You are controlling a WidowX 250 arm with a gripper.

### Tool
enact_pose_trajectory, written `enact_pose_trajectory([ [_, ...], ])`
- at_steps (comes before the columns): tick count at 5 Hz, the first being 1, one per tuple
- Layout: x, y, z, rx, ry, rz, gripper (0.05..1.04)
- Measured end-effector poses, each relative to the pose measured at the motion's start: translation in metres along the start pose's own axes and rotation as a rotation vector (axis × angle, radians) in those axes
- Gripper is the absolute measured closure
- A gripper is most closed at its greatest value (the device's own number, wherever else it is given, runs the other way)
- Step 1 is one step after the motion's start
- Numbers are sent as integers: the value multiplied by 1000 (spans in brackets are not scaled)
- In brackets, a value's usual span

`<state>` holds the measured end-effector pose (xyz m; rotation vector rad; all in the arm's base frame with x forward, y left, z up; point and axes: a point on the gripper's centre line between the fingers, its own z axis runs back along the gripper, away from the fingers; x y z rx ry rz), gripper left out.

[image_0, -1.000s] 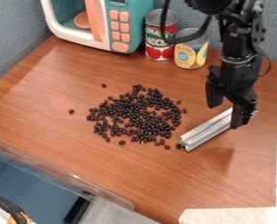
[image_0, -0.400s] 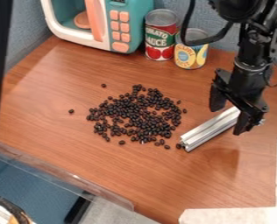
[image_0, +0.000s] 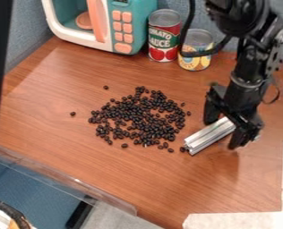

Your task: Sweep into pile

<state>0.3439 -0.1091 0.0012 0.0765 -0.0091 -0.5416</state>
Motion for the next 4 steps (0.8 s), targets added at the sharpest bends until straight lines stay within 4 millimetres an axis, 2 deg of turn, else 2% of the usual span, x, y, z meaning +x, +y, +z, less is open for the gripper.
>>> enact_pose_trajectory([
  [1,-1,0,-3,8,-8,4,268],
  [2,0,0,-4,11,-20,-2,574],
  [3,-1,-1,-5,6,-23,0,703],
  [4,1,-3,4,0,-55,-2,703],
])
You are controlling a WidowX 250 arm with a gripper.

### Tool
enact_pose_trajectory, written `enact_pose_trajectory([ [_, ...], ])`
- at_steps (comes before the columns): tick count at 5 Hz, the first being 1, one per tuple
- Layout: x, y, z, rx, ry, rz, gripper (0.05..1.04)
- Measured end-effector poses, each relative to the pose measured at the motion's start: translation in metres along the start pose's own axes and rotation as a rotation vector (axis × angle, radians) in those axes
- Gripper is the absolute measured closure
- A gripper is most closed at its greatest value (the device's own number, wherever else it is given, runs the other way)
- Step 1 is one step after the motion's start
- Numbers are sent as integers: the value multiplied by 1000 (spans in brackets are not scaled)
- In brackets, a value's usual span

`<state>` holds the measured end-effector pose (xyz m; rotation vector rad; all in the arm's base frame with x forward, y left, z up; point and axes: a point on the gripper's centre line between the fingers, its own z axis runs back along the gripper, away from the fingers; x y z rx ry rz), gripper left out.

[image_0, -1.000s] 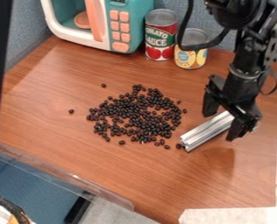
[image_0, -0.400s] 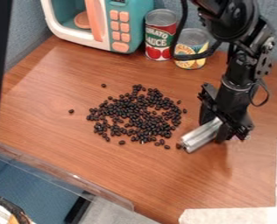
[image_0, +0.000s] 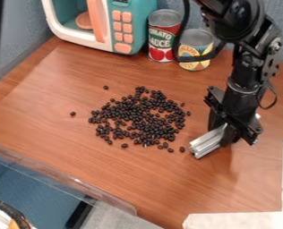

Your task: Sweep into pile

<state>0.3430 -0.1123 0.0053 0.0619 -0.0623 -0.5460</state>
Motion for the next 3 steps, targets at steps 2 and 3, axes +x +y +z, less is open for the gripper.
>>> enact_pose_trajectory([
  [2,1,-9,23,-47,-68,-34,703],
  [3,-9,-17,19,-38,-71,-55,703],
])
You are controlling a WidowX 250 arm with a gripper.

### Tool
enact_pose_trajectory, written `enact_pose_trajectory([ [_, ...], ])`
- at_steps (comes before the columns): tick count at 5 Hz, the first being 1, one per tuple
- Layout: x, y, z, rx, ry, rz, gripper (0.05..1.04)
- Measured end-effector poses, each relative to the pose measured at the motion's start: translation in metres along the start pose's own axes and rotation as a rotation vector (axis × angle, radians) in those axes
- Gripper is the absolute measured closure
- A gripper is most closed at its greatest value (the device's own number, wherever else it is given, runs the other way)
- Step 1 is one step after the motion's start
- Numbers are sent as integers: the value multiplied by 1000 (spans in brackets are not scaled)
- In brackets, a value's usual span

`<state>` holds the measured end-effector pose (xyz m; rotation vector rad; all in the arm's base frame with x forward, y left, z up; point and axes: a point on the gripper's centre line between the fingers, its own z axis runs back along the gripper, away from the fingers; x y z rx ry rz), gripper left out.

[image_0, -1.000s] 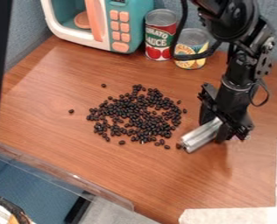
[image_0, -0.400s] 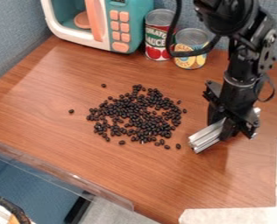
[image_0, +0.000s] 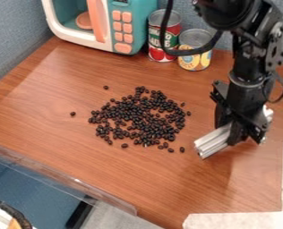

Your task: Sweep into pile

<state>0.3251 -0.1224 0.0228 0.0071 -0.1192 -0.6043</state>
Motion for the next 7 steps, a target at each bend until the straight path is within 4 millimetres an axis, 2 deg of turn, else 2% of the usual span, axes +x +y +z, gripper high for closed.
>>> enact_pose_trajectory([
  [1,-13,-3,-14,6,-5,24,703],
  [2,-17,-6,-21,-7,3,46,703],
  [4,-35,1,-25,55,-16,21,703],
  [6,-67,31,-23,117,16,112,703],
  [7,-77,42,-23,129,23,158,703],
])
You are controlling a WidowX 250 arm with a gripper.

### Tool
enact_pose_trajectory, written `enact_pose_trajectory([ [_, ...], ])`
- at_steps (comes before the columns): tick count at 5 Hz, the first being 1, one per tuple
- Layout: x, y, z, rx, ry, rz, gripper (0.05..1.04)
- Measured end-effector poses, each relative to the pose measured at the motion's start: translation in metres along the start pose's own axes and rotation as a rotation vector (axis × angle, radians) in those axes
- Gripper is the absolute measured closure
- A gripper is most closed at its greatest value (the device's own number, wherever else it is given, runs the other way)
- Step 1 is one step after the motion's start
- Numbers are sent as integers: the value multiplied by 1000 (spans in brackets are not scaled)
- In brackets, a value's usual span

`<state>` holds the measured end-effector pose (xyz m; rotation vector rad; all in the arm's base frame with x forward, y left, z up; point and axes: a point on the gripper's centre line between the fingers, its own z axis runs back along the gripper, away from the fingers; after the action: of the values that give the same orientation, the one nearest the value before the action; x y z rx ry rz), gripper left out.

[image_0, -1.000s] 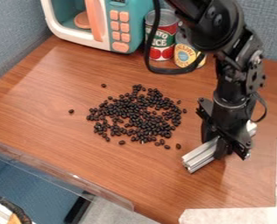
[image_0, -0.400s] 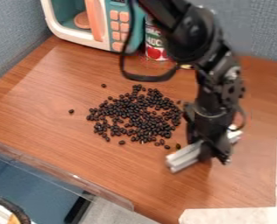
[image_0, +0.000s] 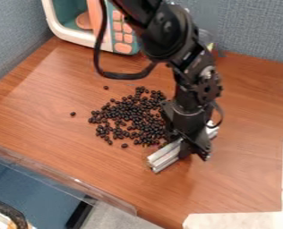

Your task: Sweep into pile

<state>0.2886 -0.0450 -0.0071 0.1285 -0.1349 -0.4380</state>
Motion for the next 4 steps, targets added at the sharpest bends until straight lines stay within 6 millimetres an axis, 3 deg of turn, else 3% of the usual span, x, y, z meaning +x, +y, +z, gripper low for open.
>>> enact_pose_trajectory([
  [4,-36,52,-4,56,62,138,703],
])
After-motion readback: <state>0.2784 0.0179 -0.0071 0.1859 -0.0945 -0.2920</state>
